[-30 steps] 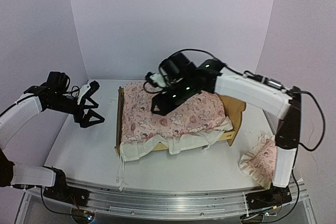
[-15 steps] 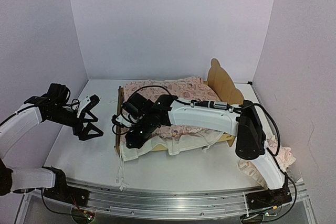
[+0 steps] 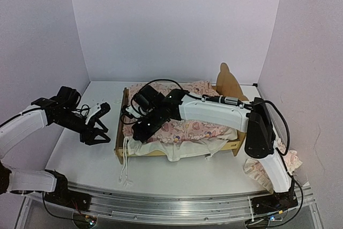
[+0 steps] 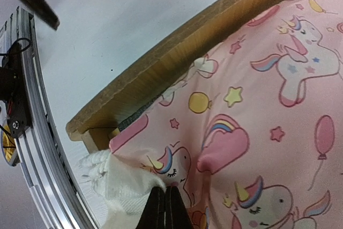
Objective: Set up the pet bed
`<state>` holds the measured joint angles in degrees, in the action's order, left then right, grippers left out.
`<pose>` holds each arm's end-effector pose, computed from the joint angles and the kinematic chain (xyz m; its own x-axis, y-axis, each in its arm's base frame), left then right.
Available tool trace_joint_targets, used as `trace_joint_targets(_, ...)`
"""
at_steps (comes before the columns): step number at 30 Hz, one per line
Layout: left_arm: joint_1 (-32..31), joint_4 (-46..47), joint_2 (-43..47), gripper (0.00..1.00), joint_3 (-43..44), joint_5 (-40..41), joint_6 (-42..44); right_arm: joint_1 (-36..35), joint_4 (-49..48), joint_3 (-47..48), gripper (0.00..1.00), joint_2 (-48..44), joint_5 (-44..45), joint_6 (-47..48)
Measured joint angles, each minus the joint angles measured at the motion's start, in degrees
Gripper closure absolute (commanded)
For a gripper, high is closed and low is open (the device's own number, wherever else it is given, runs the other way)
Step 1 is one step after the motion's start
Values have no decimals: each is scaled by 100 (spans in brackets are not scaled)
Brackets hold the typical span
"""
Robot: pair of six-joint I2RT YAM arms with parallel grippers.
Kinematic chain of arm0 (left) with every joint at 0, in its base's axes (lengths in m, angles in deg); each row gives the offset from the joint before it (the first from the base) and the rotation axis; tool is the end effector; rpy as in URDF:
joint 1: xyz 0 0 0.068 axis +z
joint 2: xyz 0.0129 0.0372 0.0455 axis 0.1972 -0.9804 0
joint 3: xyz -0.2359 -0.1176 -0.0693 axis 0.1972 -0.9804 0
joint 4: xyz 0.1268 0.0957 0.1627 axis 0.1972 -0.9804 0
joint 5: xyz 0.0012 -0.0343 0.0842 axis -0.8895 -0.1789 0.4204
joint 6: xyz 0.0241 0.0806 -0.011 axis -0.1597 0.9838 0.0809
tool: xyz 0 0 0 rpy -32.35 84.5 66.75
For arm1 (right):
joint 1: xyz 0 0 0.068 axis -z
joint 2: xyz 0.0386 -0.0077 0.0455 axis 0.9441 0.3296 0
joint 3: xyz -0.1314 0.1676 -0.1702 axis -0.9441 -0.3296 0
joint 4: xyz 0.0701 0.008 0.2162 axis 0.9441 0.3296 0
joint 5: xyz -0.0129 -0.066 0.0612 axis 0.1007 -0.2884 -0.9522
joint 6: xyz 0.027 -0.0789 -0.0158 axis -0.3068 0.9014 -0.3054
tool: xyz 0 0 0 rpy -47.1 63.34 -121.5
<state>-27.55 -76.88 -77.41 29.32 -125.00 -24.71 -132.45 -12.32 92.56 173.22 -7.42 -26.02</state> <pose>0.1590 -0.0960 0.2355 -0.3414 0.5825 -0.7376 0.9206 0.3656 -0.1374 0.2338 0.4533 0.2118 -0.4546 -0.6367 -0.6229 -0.8698 0.4680 0.1565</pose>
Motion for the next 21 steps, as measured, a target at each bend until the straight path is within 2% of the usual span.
trace_joint_targets(10,-921,333,-573,55,362,380,-758,330,-325,-246,100,-449,-479,-260)
trace_joint_targets(17,-1152,690,-921,71,361,210,-1304,328,-694,-694,100,-692,-604,-434)
trace_joint_targets(21,-1166,813,-1098,74,356,104,-1460,332,-901,-865,100,-715,-669,-522)
